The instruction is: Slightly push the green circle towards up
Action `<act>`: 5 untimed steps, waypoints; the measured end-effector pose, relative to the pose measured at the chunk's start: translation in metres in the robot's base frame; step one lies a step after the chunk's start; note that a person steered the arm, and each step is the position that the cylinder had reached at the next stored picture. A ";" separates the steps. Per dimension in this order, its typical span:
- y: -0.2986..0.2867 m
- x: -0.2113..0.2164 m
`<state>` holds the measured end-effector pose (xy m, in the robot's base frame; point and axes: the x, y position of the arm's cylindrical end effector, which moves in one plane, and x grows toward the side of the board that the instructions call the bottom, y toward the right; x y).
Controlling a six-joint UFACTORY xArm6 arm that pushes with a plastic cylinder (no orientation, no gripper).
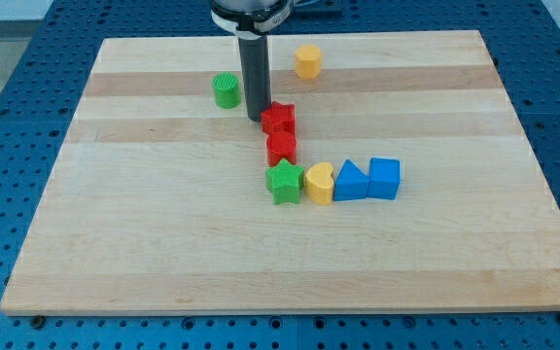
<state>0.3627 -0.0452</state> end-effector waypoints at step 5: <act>-0.015 0.006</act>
<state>0.3686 -0.0604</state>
